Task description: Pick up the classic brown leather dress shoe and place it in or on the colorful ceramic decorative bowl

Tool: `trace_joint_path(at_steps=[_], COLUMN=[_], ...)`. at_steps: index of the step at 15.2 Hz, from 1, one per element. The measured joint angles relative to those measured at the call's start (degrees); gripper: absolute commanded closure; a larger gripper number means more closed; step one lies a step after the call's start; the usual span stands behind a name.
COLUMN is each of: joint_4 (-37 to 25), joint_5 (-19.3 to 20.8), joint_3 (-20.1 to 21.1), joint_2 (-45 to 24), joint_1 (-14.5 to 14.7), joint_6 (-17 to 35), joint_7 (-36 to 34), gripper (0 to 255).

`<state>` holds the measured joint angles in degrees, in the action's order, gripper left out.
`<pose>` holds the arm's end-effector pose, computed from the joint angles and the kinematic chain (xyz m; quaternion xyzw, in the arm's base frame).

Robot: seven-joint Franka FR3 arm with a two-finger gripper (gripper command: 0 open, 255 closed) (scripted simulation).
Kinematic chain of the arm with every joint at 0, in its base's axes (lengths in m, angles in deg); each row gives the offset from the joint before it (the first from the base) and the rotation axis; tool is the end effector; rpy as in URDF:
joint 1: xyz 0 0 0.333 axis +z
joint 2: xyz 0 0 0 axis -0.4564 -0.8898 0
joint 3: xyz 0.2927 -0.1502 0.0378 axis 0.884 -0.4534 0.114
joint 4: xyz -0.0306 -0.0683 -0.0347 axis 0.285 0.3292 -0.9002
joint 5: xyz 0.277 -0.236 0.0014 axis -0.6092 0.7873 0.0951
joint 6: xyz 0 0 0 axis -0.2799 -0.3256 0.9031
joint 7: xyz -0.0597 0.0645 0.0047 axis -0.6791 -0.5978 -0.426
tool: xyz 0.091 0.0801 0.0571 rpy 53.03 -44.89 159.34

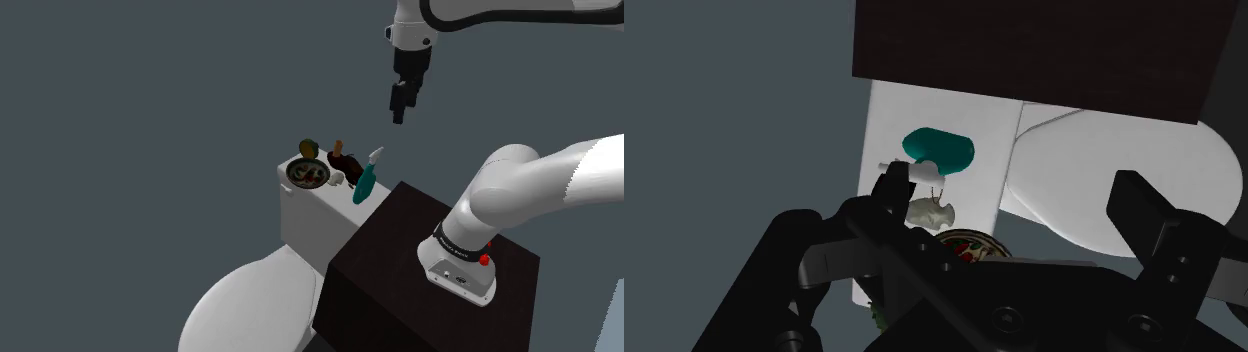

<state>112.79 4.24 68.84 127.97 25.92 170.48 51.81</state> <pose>0.2515 0.0045 0.5248 0.9930 0.0462 -0.0889 0.0620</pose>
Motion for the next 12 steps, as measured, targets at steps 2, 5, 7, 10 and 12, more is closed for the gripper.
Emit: trace_joint_path(at_steps=[2,5,7,10,12], joint_4=[0.84,4.43,7.08,9.44,11.47], joint_5=[0.13,1.38,2.03,3.32,4.27], joint_3=[-0.25,-2.18,-3.28,-5.47,-7.09], joint_2=[-0.04,-0.94,-2.26,-4.95,-7.5], joint_1=[-0.08,-0.87,-1.35,-2.38,-3.15], joint_6=[1.11,7.17,12.3,19.34,25.13], joint_7=[0.14,1.51,2.07,3.6,4.62], gripper=[0,0,0,0,0])
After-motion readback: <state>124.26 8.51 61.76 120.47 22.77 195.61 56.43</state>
